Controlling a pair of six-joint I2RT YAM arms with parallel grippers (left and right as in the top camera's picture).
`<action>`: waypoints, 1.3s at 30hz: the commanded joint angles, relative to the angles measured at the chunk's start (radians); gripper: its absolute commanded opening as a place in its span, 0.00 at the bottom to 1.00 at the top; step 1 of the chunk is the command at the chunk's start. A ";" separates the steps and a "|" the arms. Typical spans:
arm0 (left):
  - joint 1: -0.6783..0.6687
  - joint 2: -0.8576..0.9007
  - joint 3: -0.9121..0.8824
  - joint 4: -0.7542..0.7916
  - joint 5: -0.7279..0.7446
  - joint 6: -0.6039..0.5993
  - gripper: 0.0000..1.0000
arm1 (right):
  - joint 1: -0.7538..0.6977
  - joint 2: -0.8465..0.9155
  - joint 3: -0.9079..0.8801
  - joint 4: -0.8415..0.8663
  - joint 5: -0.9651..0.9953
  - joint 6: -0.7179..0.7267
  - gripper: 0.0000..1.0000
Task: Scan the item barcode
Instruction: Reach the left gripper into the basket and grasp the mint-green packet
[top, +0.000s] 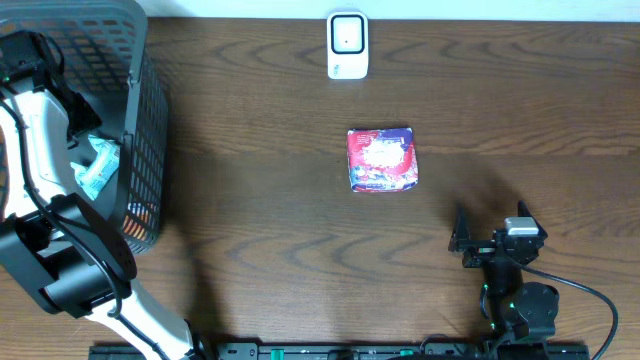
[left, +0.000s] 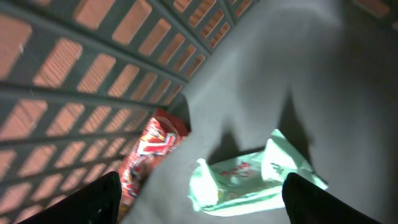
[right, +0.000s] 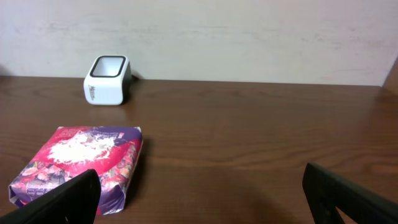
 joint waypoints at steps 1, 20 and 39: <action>0.004 0.025 -0.006 0.005 0.031 0.193 0.83 | -0.016 -0.005 -0.002 -0.003 -0.002 0.007 0.99; 0.018 0.150 -0.042 -0.028 0.311 0.412 0.64 | -0.016 -0.005 -0.002 -0.003 -0.002 0.007 0.99; 0.053 0.113 -0.013 -0.039 0.431 0.248 0.07 | -0.016 -0.005 -0.002 -0.003 -0.002 0.007 0.99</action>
